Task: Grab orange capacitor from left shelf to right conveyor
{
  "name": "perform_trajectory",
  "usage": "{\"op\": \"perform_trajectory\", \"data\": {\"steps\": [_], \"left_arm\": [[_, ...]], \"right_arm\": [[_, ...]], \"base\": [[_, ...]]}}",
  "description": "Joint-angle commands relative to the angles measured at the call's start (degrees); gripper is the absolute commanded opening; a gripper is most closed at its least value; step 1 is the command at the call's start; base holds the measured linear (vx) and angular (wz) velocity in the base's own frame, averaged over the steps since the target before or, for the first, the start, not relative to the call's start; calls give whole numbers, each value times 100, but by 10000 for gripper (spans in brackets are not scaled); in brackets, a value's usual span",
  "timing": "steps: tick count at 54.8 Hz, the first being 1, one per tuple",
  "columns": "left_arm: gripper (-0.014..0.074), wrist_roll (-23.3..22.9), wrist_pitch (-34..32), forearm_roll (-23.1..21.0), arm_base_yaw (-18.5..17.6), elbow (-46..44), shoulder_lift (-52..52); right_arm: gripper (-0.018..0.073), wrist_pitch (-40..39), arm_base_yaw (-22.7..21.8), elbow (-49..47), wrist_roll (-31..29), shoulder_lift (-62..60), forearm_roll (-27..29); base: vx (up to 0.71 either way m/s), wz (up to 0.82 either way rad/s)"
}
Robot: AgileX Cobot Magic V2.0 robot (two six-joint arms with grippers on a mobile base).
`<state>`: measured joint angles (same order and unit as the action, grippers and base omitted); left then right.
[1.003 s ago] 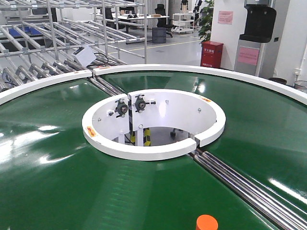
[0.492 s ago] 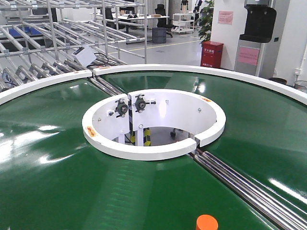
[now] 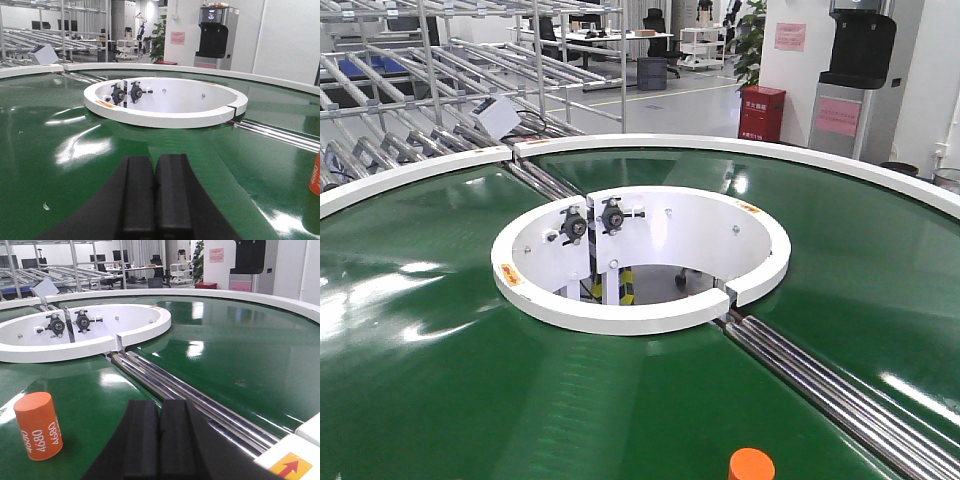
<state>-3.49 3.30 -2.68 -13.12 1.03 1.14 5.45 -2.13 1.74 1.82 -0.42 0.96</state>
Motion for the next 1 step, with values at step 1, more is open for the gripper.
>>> {"op": "perform_trajectory", "data": {"steps": [1], "left_arm": [[-6,-32,-465,-27,-44,-171,30]], "right_arm": [[-12,-479,-38,60,1,-60,-16]], "base": [[0,0]]}}
